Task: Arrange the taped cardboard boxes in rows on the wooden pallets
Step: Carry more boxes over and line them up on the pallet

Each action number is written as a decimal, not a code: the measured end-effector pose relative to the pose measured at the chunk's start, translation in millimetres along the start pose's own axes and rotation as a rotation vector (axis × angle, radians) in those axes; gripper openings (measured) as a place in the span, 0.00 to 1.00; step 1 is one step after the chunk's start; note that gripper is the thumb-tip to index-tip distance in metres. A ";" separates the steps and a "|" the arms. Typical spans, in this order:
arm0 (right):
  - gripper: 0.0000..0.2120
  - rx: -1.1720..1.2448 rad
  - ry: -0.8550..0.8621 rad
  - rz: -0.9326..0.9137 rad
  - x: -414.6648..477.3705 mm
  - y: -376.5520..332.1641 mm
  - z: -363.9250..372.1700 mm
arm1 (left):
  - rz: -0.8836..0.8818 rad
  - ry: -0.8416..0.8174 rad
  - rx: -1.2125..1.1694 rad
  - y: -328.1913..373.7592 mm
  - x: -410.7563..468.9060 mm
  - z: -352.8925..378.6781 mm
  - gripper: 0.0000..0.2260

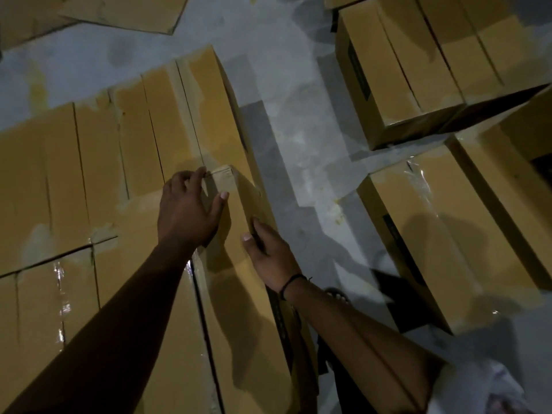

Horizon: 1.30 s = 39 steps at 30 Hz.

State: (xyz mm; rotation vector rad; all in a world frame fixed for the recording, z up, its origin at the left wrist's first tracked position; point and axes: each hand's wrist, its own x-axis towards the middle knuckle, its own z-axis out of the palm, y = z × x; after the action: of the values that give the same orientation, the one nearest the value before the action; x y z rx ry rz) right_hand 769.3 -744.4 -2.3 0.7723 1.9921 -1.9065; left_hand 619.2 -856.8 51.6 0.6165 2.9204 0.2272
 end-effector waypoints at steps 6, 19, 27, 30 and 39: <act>0.33 0.009 0.002 -0.003 1.3 2.4 4.1 | -0.033 0.015 0.026 -0.9 2.9 -0.2 0.31; 0.31 -0.122 0.076 -0.060 -3.1 13.6 20.0 | -0.005 0.018 -0.019 -1.8 3.2 6.7 0.30; 0.31 -0.261 0.117 -0.122 -7.2 9.1 16.6 | 0.040 -0.022 -0.003 -4.1 -7.2 13.0 0.34; 0.32 -0.575 0.220 -0.256 -15.8 6.5 15.6 | 0.001 -0.031 -0.032 -7.1 -36.3 15.9 0.34; 0.34 -1.157 0.148 -0.358 -82.5 27.4 42.6 | -0.027 -0.106 0.014 -40.4 -201.4 37.0 0.30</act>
State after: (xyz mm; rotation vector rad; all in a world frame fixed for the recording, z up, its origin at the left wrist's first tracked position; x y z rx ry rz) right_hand 845.1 -801.9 15.7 0.2175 2.8894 -0.5047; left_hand 792.2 -971.7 31.1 0.5733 2.8290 0.1654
